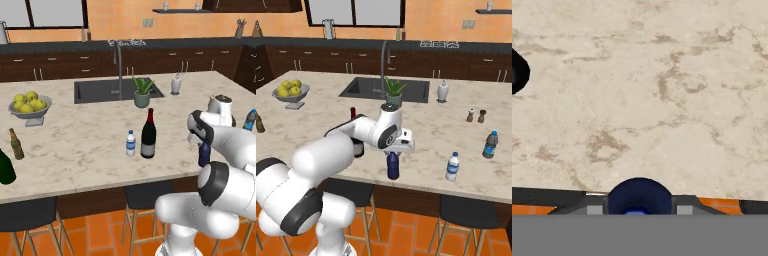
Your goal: Move the plastic bottles in the middle to the plastics group, and the glass bottles in the middle to the glass group.
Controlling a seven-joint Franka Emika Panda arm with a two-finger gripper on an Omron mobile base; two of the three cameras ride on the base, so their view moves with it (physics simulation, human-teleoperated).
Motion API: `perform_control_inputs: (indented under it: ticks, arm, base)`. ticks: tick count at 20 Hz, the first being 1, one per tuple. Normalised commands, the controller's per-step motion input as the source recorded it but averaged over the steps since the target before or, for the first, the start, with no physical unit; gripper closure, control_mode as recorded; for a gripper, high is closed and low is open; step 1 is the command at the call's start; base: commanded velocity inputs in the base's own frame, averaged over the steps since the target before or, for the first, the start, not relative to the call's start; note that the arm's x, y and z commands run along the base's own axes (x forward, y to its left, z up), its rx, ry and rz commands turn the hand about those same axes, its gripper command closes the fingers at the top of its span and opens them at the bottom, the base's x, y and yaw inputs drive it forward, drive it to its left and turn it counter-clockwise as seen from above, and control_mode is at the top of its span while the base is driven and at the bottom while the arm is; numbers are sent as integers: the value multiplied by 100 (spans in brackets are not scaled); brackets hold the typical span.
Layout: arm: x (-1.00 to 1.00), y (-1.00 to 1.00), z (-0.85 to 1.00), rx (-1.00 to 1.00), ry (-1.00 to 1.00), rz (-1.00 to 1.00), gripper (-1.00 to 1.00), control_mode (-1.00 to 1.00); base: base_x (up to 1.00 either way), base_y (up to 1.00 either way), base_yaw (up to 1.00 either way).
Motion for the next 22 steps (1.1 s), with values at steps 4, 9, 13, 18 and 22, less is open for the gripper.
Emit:
perform_control_inputs:
  ticks: [4,9,13,18,22]
  arm:
    - [5,-86,31,0,6,0,100,-100]
    - [4,-63,22,0,1,0,100,-100]
    - [6,-49,14,0,-4,0,100,-100]
    - [13,-20,0,0,-4,0,100,-100]
    - [6,-3,0,0,-10,0,100,-100]
  base:
    - [0,0,0]
    - [0,0,0]
    - [0,0,0]
    - [0,0,0]
    - [0,0,0]
